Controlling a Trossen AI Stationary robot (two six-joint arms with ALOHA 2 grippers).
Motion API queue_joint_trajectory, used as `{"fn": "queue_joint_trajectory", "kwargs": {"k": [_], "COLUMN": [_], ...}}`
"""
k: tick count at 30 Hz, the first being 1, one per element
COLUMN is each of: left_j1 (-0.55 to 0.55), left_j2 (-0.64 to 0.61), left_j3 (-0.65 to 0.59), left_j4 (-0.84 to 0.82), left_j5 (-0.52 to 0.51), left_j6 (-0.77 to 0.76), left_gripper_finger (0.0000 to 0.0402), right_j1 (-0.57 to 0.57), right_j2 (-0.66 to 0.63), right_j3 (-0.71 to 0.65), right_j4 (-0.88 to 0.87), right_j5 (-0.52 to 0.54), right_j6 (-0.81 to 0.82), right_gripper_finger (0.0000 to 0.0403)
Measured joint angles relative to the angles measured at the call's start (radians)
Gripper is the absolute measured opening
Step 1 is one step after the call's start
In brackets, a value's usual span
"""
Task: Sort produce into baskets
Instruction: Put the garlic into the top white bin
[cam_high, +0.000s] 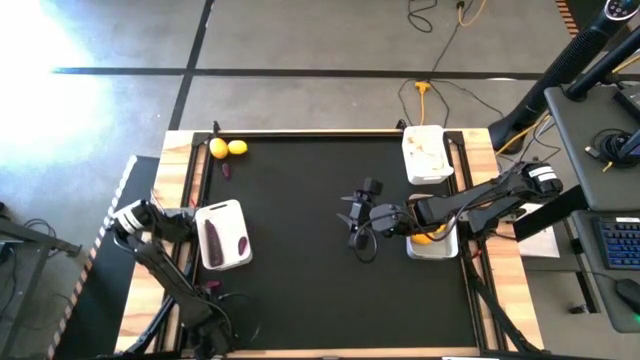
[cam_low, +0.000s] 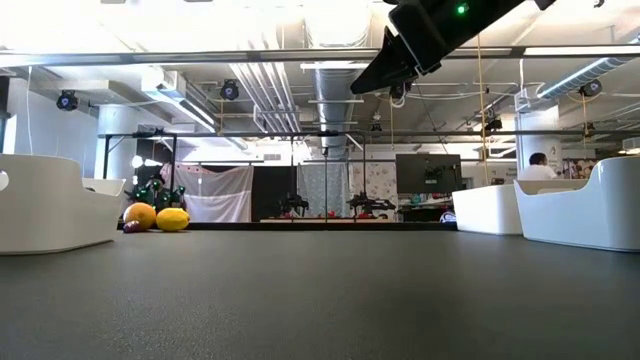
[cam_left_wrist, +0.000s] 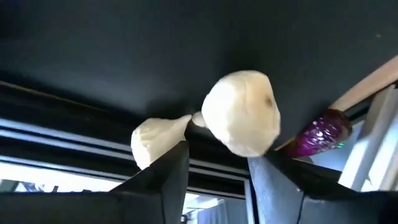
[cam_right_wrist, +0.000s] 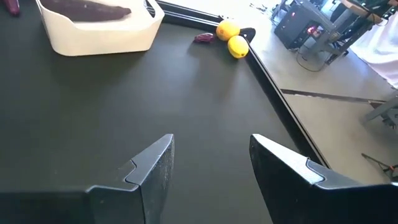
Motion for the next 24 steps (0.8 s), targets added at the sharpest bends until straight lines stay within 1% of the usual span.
{"fn": "queue_joint_trajectory", "kwargs": {"k": [3,8,10,17,24], "left_j1": [0.005,0.042,0.066,0.177,0.297], "left_j2": [0.016,0.019,0.019,0.016,0.016], "left_j3": [0.0,0.001,0.001,0.005,0.016], "left_j4": [0.005,0.033,0.044,0.058,0.128], "left_j5": [-0.03,-0.209,-0.25,-0.395,-0.502], "left_j6": [0.047,0.118,0.154,0.327,0.508], "left_gripper_finger": [0.0152,0.0136,0.0125,0.0082,0.0068], "right_j1": [0.0,0.0,0.0,0.0,0.0], "right_j2": [0.0,0.0,0.0,0.0,0.0], "right_j3": [0.0,0.0,0.0,0.0,0.0], "right_j4": [0.0,0.001,0.0,0.0,-0.047], "right_j5": [0.0,0.0,0.0,0.0,-0.009], "right_j6": [0.0,0.0,0.0,0.035,0.06], "right_gripper_finger": [0.0203,0.0203,0.0203,0.0203,0.0203]}}
